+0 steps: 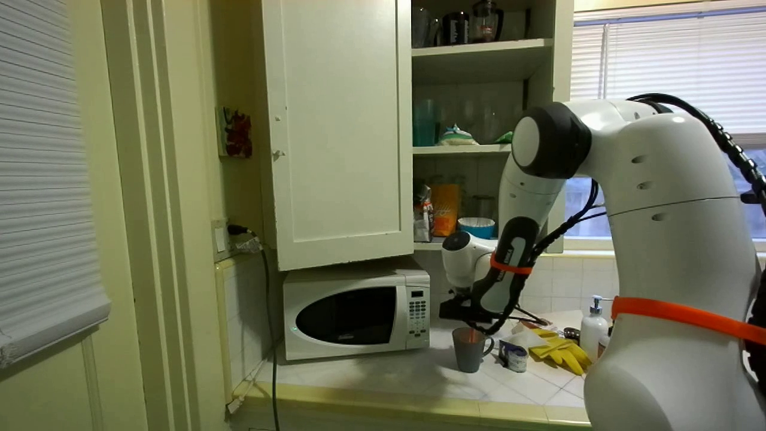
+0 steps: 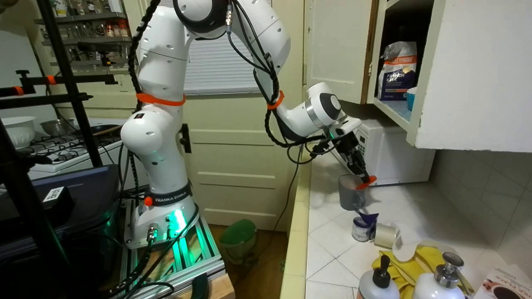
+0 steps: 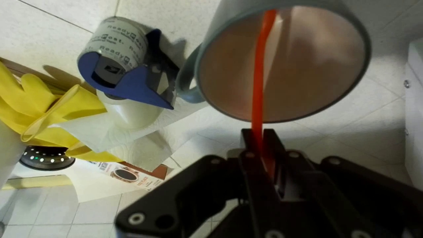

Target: Move the orange spoon to the open cupboard

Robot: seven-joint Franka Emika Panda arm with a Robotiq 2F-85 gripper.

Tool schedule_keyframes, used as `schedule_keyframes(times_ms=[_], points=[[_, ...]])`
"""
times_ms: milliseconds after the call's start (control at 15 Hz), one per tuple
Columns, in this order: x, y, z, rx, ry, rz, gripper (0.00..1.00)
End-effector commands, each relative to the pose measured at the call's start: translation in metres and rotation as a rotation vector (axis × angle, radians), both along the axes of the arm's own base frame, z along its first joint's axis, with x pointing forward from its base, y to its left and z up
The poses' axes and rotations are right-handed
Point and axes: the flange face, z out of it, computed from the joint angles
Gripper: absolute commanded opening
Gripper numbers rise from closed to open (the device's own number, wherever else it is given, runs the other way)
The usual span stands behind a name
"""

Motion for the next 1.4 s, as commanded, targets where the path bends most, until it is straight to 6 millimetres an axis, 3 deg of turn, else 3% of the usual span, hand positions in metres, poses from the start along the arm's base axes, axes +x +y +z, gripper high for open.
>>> schedule_keyframes(times_ms=[0, 667, 1333], points=[[-0.002, 0.002, 0.004, 0.015, -0.031, 0.006, 0.03], [-0.007, 0.009, 0.015, 0.022, -0.042, 0.008, 0.03], [-0.031, 0.019, 0.072, -0.023, -0.084, -0.006, 0.03]])
